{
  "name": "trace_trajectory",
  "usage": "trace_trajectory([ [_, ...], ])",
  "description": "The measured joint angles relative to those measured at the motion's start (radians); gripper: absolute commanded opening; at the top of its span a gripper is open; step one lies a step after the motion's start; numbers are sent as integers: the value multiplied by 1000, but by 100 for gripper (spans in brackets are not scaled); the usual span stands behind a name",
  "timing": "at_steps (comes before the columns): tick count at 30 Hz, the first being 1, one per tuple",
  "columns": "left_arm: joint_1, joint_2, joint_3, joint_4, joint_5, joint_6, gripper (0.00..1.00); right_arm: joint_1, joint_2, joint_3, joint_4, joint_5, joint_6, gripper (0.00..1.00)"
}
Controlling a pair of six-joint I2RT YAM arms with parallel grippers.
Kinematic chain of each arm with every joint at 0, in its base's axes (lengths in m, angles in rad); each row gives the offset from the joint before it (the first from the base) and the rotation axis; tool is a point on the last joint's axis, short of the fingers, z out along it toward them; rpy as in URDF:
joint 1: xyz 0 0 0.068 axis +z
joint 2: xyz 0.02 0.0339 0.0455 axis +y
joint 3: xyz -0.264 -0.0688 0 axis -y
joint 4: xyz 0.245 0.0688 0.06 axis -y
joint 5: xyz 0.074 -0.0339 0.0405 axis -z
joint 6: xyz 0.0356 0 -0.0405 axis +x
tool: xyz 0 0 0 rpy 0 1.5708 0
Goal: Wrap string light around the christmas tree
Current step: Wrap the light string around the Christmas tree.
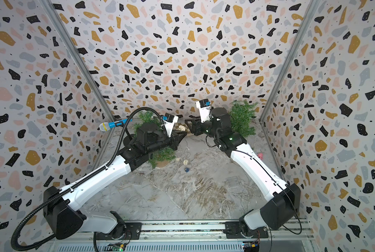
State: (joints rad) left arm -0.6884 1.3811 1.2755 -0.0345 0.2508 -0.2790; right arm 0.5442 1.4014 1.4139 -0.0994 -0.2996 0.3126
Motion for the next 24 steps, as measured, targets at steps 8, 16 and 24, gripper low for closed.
trace_trajectory([
  [8,0,16,109,-178,72,-33,0,-21,-239,-322,108,42,-25,76],
  [16,0,31,239,-285,129,-55,0,4,-282,-607,198,5,-71,82],
  [24,0,69,281,-328,169,-79,0,90,-180,-639,348,19,-107,80],
])
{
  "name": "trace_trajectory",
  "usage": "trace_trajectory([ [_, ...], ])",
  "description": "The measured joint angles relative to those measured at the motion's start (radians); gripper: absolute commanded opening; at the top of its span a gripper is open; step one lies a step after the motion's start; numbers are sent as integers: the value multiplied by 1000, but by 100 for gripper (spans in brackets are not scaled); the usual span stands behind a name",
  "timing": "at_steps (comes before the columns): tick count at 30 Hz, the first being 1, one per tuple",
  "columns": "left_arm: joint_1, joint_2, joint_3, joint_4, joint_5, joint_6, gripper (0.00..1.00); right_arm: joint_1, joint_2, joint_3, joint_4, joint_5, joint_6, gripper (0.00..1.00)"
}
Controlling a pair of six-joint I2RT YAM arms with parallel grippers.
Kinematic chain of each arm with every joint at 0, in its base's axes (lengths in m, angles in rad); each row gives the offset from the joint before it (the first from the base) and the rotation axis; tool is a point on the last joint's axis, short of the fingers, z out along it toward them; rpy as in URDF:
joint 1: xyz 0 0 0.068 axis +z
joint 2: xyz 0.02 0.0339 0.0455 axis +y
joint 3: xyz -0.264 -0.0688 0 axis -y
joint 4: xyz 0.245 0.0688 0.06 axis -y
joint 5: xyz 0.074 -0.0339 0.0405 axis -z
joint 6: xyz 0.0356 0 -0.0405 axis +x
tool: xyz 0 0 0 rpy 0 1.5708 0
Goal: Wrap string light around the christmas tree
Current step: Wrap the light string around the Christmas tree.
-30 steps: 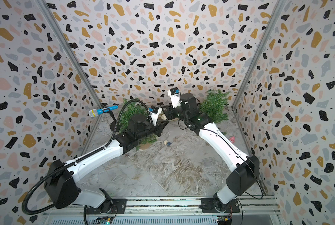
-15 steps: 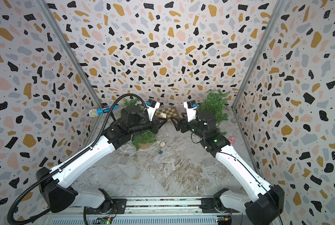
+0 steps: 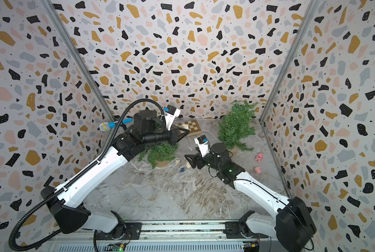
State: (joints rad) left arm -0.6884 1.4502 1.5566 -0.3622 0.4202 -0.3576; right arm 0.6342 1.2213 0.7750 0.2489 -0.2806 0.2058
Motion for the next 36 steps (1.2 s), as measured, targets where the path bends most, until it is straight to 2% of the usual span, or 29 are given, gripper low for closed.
trace_trajectory([
  [4,0,6,0,-25,10,-2,0,12,83,28,60,12,-6,66],
  [6,0,6,0,-31,11,-2,0,17,107,37,81,16,-5,54],
  [8,0,6,0,-36,13,-2,0,22,109,38,92,23,-4,36],
  [10,0,7,0,-37,16,-2,0,24,99,38,100,43,5,23],
  [14,0,7,0,-37,17,0,0,21,52,38,77,138,-1,10],
  [17,0,7,0,-38,17,2,0,1,13,50,7,246,-3,6],
  [23,-4,7,-1,-33,17,3,0,-25,-96,110,-112,470,-6,5],
  [28,-10,7,-2,-12,29,3,0,-17,-171,158,-185,611,-29,4],
  [31,-15,7,-5,3,35,3,0,-19,-187,161,-203,610,-50,6],
  [36,-8,7,-19,3,23,3,0,-43,-153,161,-205,493,-31,9],
])
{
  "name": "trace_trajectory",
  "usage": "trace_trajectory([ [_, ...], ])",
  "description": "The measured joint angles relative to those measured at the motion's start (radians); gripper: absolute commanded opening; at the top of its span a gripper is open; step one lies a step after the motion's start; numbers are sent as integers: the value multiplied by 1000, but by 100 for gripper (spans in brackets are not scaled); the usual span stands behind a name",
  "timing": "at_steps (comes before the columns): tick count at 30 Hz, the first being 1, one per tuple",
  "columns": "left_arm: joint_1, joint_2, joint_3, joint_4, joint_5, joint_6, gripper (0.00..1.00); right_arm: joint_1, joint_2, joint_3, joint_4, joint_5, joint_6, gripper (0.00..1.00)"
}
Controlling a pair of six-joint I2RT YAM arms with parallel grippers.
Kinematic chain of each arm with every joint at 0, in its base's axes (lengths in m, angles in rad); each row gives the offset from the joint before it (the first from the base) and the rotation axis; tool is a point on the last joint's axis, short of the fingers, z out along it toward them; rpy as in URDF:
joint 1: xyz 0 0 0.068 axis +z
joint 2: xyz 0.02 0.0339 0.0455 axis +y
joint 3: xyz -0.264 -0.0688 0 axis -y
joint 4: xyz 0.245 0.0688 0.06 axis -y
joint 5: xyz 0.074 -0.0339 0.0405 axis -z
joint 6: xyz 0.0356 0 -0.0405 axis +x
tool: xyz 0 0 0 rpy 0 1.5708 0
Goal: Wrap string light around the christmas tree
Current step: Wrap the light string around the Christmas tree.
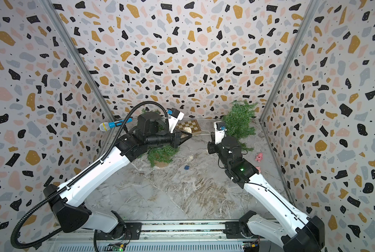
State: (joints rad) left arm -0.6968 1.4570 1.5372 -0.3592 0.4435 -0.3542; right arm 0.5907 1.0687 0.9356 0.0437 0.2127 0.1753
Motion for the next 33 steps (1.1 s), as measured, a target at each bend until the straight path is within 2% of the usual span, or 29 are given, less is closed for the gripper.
trace_trajectory([
  [4,6,0,-14,-8,-14,2,0,-10,74,-29,32,-103,37,16],
  [10,8,0,-16,-18,-19,8,0,-11,132,-105,39,-203,68,46],
  [13,8,0,-16,-21,-18,14,0,-11,122,-132,39,-226,78,54],
  [19,8,4,-16,-22,-18,20,0,3,49,-209,30,-232,124,55],
  [25,8,25,-16,-21,-18,20,0,114,-58,-280,26,-135,162,54],
  [31,8,50,-16,-21,-26,21,0,167,-63,-280,38,-61,185,59],
  [33,8,60,-16,-21,-36,23,0,169,-60,-282,42,-58,187,56],
])
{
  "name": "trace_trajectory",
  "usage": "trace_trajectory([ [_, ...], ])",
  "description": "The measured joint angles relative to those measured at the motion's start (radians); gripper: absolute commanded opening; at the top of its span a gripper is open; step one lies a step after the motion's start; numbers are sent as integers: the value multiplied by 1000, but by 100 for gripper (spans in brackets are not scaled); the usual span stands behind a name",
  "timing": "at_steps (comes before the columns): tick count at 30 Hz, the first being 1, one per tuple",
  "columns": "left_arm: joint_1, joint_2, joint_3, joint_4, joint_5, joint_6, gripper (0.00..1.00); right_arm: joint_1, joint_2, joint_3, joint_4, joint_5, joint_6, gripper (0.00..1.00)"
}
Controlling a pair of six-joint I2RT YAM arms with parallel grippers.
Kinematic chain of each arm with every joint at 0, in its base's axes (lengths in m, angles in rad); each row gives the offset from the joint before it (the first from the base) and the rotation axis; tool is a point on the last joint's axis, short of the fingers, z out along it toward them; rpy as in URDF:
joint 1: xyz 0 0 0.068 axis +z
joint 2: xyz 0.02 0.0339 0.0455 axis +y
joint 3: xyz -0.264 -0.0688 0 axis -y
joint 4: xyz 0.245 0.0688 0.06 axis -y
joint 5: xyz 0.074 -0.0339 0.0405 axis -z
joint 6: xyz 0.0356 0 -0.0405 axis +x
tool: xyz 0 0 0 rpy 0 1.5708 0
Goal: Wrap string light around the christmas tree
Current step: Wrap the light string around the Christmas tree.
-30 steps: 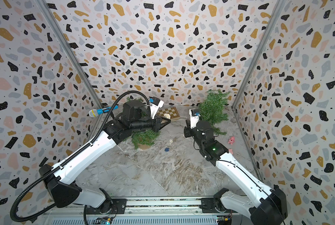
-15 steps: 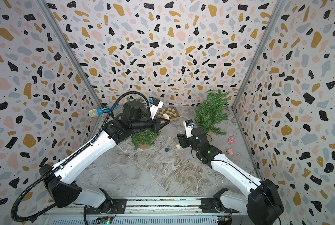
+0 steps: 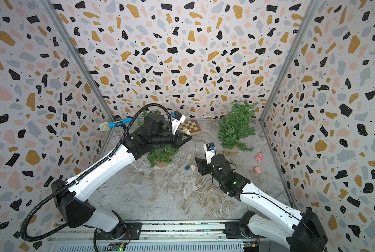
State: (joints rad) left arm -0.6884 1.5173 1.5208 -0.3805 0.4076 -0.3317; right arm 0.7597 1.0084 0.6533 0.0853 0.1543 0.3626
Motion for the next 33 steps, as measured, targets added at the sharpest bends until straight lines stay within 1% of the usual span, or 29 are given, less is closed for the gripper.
trace_trajectory([
  [3,0,18,0,0,-9,3,0,6,3,-10,29,-34,-5,41],
  [5,0,32,0,0,-13,3,0,24,22,-13,65,-61,-12,34],
  [6,0,40,0,0,-15,3,0,42,39,-15,90,-74,-14,31],
  [9,0,69,9,-1,-23,3,0,89,103,-36,198,-113,-13,28],
  [11,0,92,25,-1,-26,2,0,105,149,-61,281,-133,-8,29],
  [13,0,112,42,-2,-30,2,0,106,214,-75,364,-135,-5,34],
  [14,0,120,51,-3,-32,2,0,106,253,-74,406,-132,-3,39],
  [17,0,145,87,-9,-43,0,0,98,381,-53,510,-114,-9,43],
  [20,0,171,124,-9,-52,-3,0,74,504,-12,586,-105,-14,46],
  [22,0,185,140,-10,-56,-3,0,48,568,11,625,-98,-21,46],
  [28,0,207,151,-16,-69,-2,0,-33,681,59,680,-114,-35,46],
  [30,0,220,159,-17,-70,-2,0,-47,714,79,692,-118,-36,48],
  [33,4,231,161,-18,-72,-2,0,-37,730,84,694,-122,-38,51],
])
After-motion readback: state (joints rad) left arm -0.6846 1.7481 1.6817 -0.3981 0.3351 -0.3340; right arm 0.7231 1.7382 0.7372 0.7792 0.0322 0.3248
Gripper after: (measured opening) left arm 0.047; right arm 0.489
